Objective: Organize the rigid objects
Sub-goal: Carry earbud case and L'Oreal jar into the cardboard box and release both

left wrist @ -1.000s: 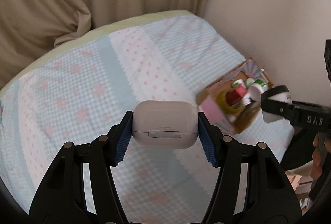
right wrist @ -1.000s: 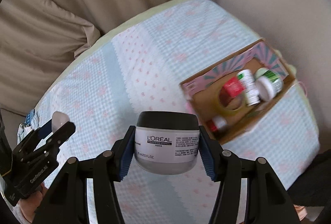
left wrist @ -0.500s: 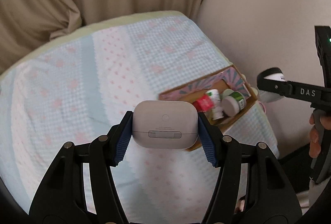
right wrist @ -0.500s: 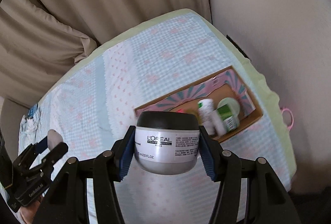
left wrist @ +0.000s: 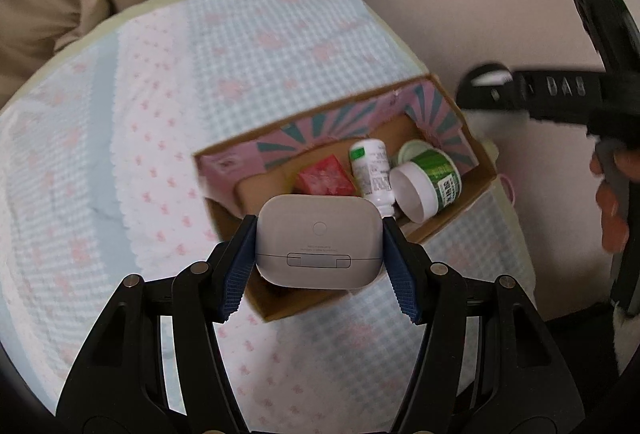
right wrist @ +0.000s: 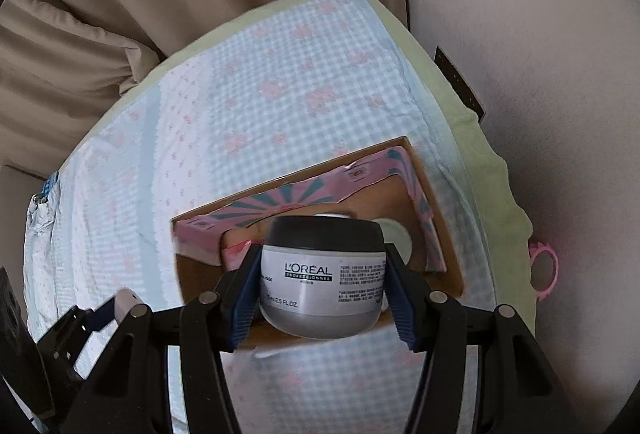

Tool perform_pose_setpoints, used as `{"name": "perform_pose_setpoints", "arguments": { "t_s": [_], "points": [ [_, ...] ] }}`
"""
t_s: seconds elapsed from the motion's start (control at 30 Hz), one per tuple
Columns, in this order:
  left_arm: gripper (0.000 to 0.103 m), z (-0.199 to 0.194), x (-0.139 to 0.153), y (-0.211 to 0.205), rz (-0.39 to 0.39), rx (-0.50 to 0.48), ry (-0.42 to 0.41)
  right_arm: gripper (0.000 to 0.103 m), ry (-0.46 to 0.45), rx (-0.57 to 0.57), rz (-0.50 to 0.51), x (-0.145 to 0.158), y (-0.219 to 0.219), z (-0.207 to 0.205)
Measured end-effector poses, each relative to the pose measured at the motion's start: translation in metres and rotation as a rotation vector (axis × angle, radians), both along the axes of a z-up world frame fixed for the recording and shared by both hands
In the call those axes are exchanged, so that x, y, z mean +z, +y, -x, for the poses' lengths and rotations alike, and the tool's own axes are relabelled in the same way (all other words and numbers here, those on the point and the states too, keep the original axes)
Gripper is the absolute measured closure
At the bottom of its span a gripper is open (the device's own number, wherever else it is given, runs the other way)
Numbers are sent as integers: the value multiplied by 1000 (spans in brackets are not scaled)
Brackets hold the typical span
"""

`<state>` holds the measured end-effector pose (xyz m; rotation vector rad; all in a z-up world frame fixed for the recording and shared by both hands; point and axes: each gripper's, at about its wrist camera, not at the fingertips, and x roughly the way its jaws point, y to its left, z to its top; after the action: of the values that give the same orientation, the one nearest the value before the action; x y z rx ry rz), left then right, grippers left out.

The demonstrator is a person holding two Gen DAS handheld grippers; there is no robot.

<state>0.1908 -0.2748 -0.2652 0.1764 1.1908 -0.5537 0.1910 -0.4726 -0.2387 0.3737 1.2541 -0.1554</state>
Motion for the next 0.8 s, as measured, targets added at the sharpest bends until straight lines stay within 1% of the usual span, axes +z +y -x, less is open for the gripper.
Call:
{"name": "perform_pose_setpoints", "arguments": {
  "t_s": [0.07, 0.23, 0.37, 0.5, 0.57, 0.6, 0.63, 0.67, 0.7, 0.73, 0.77, 0.8],
  "points": [
    [46, 1, -13, -8, -11, -12, 9, 50, 13, 3, -8, -14, -10, -8],
    [46, 2, -46, -28, -44, -78, 12, 50, 39, 7, -21, -47, -26, -28],
    [46, 1, -68, -39, -60, -106, 27, 50, 55, 8, -33, -68, -32, -35],
    [45, -2, -78, -46, -75, -134, 32, 50, 69, 12, -55, -87, -35, -39],
    [45, -3, -82, -48, -83, -133, 41, 50, 66, 12, -59, -92, -35, -41],
    [41, -5, -85, -47, -84, -127, 49, 49, 60, 11, -61, -94, -35, -42],
    [19, -6, -85, -46, -82, -114, 62, 49, 54, 7, -61, -95, -35, -43],
    [1, -6, -86, -44, -82, -106, 67, 49, 52, 2, -60, -96, -36, -44],
    [0, -5, -84, -42, -79, -95, 62, 42, 56, -2, -63, -97, -36, -45],
    [0, -5, -83, -40, -79, -87, 62, 25, 63, 1, -71, -98, -36, -47],
    [0, -6, -82, -36, -79, -76, 70, 15, 63, 4, -67, -97, -36, -48],
    [0, -6, -82, -33, -81, -69, 70, 2, 55, 1, -62, -97, -35, -47]
  ]
}}
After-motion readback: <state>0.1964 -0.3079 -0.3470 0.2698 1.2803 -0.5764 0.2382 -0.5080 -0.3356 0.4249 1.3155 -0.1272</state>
